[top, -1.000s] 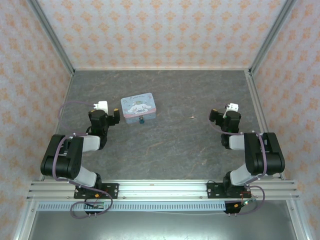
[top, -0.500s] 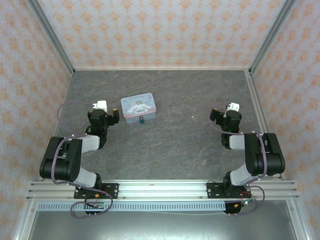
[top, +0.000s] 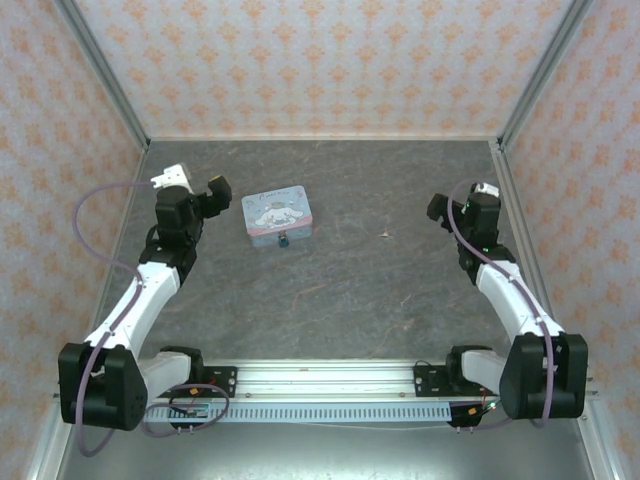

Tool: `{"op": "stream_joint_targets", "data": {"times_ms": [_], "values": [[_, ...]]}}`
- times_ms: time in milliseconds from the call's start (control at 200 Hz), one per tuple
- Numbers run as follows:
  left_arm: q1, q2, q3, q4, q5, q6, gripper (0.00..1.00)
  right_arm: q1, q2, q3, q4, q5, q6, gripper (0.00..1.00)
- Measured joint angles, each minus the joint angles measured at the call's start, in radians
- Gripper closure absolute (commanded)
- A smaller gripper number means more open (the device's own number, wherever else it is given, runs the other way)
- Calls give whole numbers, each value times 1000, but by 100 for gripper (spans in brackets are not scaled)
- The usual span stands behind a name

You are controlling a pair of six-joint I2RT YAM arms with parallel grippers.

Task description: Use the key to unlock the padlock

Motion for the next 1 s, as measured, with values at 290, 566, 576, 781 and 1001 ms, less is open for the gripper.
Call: {"op": "stream_joint_targets", "data": {"times_ms": [290, 566, 576, 781, 1001], "values": [[-214, 103, 23, -78, 151, -133, 0, 74, -4, 48, -349, -88, 101, 8], [-334, 198, 56, -45, 204, -210, 0, 129, 132, 99, -450, -125, 127, 24], [-337, 201, 58, -44, 204, -211, 0, 131, 140, 103, -455, -126, 130, 25], [-363, 249, 82, -23, 211, -228, 0, 199, 327, 254, -491, -130, 92, 38], [-369, 261, 82, -22, 211, -240, 0, 218, 549, 455, -511, -169, -29, 46]]}}
